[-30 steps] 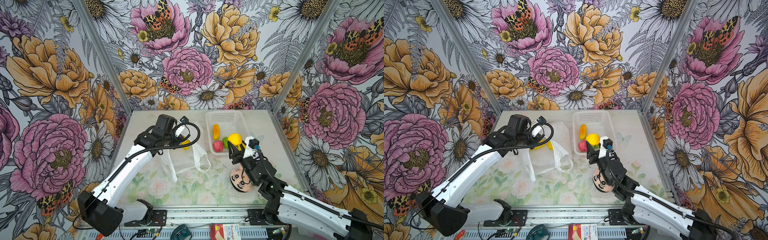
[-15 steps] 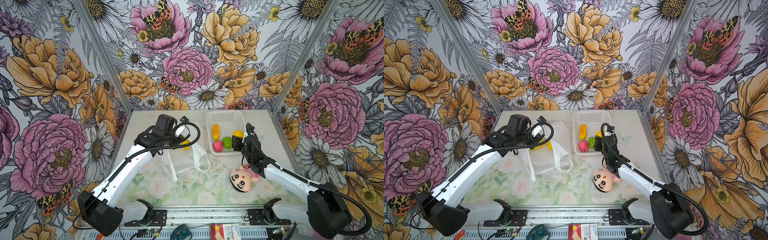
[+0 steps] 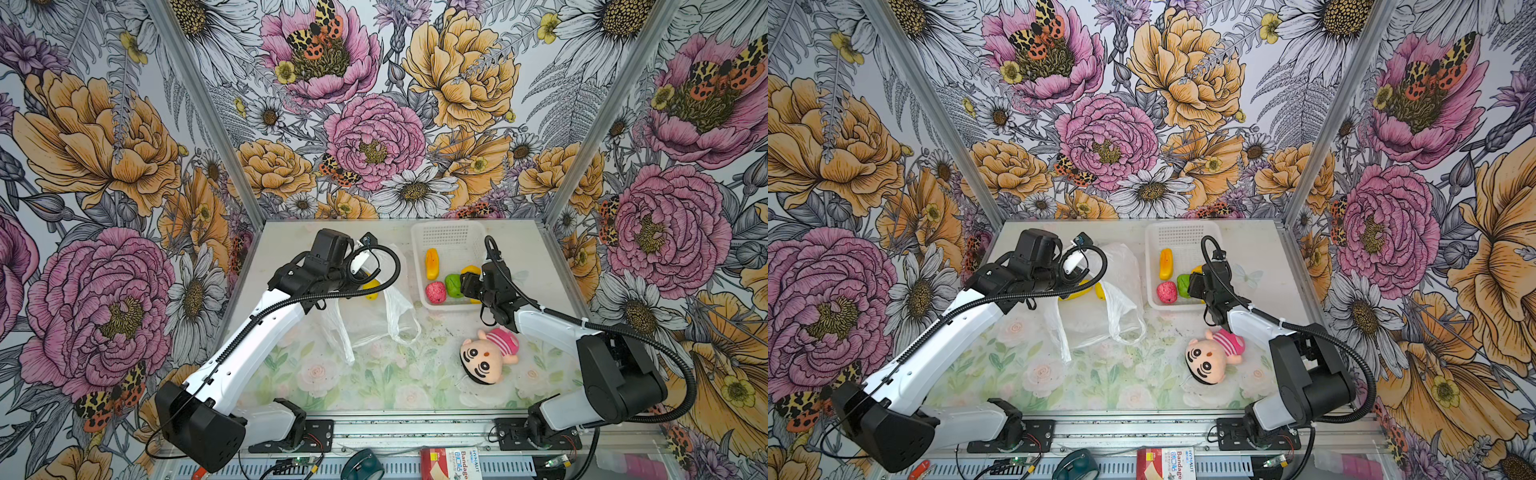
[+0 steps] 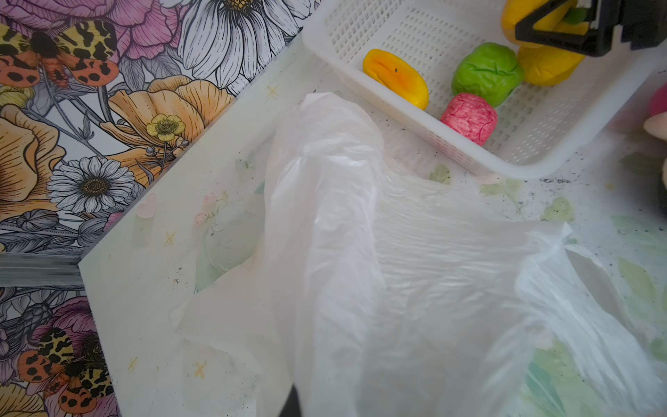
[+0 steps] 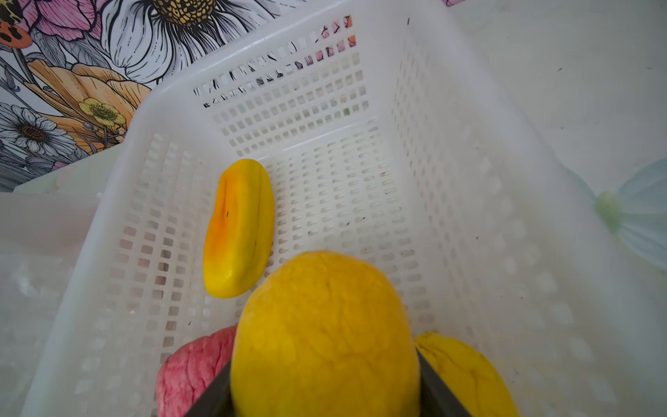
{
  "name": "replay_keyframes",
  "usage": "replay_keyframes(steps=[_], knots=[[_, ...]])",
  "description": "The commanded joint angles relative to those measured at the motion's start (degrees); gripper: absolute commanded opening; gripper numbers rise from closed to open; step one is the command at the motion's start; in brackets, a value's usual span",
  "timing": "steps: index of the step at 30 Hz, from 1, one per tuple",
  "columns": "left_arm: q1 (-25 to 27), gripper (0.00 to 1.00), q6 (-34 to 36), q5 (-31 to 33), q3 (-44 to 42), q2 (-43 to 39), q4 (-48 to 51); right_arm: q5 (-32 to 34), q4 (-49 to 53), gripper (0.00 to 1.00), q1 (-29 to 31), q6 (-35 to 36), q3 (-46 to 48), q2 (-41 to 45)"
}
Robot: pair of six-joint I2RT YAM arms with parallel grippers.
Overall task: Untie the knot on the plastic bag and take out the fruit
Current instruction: 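Carry the round yellow fruit over the white basket with the right gripper, then lower the round yellow fruit into the basket and open the right gripper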
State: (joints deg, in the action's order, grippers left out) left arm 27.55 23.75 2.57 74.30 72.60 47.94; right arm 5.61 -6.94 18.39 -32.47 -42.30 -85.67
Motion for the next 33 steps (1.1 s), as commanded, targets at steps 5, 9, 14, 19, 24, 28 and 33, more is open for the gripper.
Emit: replay_keyframes(steps=[5, 9, 14, 19, 24, 28, 33], knots=[[-0.6, 0.0, -1.0, 0.7, -0.7, 0.3, -1.0, -2.1, -0.2, 0.4, -0.7, -0.7, -3.5, -4.1], [-0.6, 0.0, -1.0, 0.7, -0.7, 0.3, -1.0, -3.0, -0.2, 0.44, -1.4, -0.4, -4.9, -6.8], [-0.7, 0.0, -0.9, 0.6, -0.7, 0.1, -0.9, -3.1, 0.0, 0.55, -3.2, -0.2, -6.0, -9.8], [-0.7, 0.0, -1.0, 0.6, -0.7, 0.1, -1.0, -5.2, 0.0, 0.84, -3.8, 0.1, -6.6, -10.9], [-0.8, 0.0, -1.0, 0.5, -0.7, 0.2, -0.9, -5.9, -0.6, 0.92, -3.7, 0.9, -5.2, -8.7], [-0.8, 0.0, -1.0, 0.5, -0.7, 0.2, -0.9, -6.1, -2.7, 0.93, -3.7, 1.1, -1.6, -3.1], [-0.9, 0.0, -1.0, 0.4, -0.7, 0.3, -0.9, -7.2, -7.8, 0.93, -2.6, 1.3, 6.1, 9.5]])
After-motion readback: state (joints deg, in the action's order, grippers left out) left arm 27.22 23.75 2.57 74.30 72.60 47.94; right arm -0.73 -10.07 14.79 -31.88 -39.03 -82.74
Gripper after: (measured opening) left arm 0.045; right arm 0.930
